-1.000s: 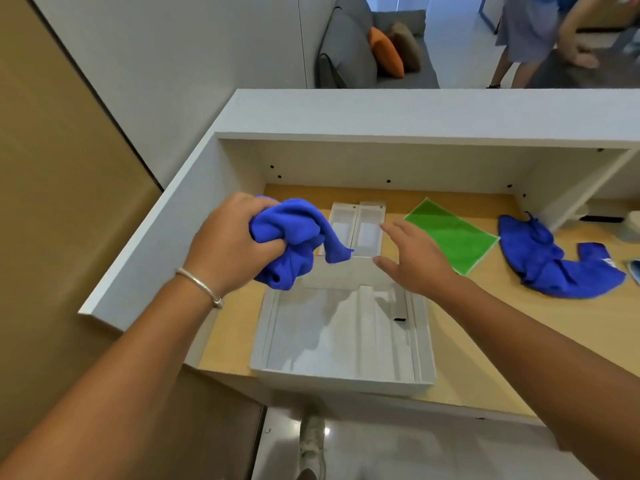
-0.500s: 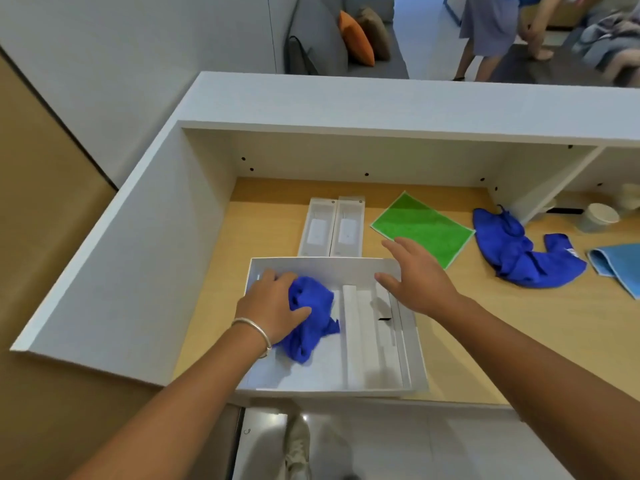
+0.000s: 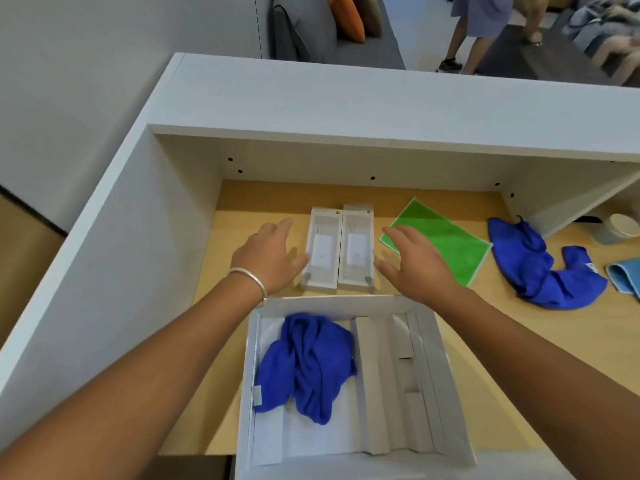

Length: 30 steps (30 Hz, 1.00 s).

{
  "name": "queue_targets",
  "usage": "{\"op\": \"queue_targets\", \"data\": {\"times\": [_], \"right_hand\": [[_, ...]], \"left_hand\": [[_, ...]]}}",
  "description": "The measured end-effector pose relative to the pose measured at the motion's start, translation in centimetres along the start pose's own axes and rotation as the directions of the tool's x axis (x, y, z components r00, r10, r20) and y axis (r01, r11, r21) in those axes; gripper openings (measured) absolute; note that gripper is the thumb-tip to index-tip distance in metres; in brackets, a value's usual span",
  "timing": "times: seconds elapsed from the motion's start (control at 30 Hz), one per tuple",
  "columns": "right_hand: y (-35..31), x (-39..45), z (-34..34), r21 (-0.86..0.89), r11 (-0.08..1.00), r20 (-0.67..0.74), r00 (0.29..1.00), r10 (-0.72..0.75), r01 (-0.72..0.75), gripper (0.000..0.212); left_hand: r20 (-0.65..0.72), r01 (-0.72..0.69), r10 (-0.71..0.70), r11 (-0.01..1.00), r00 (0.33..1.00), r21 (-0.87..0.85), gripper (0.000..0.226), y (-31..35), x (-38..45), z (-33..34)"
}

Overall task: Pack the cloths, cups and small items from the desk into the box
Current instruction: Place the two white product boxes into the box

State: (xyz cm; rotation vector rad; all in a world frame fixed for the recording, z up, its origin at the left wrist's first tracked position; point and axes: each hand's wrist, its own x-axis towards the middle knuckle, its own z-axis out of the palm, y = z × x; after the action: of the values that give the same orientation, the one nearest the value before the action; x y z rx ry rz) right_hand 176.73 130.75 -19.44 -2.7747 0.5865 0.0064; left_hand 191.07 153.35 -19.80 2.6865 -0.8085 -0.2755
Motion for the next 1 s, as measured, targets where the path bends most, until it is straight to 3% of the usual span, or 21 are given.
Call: {"op": "queue_targets", "data": {"times": [0.13,0.23,0.37,0.47,0.6,0.7,0.77,0.83,1.0], "right_hand": [[-0.4,3.2,1.5,0.002,0.996,0.042,0.995,0.085,-0.085,0.073],[-0.5,5.2,3.4,0.004,0.991,0.126,0.983,0.135,-0.136,0.081],[-0.2,7.4,5.6,-0.049,0.981,0.229,0.954,0.194,-0.188,0.1],[0.4,8.6,6.7,-0.132,0.975,0.292,0.934,0.209,-0.177,0.116],[1.8,9.4,7.2,-0.169,0.972,0.315,0.925,0.213,-0.166,0.122],[3.0,9.8,6.4,-0.164,0.971,0.311,0.925,0.219,-0.175,0.119],[3.2,10.1,6.0,-0.045,0.97,0.345,0.907,0.241,-0.24,0.116],[2.3,10.5,6.4,0.083,0.945,0.381,0.886,0.263,-0.317,0.112],[-0.7,10.7,8.7,-0.088,0.929,0.296,0.881,0.37,-0.361,0.101]], "left_hand": [[0.196,0.105,-0.1,0.994,0.975,-0.013,0.092,0.1,4.3,2.2],[0.377,0.186,-0.165,0.982,0.911,-0.018,0.11,0.3,6.7,4.6],[0.505,0.154,-0.18,0.984,0.844,0.094,0.123,0.4,9.0,7.1],[0.532,0.107,-0.178,0.981,0.828,0.162,0.129,-0.1,9.9,8.1],[0.495,0.08,-0.172,0.976,0.851,0.202,0.13,-1.1,10.7,8.1],[0.461,0.097,-0.162,0.982,0.872,0.163,0.114,-2.3,11.3,7.1],[0.446,0.113,-0.132,0.991,0.885,0.068,0.108,-2.5,11.3,6.7],[0.434,0.12,-0.113,0.993,0.894,0.011,0.116,-1.7,10.8,6.9],[0.419,0.116,-0.161,0.984,0.894,0.132,0.133,0.9,9.9,8.8]]}}
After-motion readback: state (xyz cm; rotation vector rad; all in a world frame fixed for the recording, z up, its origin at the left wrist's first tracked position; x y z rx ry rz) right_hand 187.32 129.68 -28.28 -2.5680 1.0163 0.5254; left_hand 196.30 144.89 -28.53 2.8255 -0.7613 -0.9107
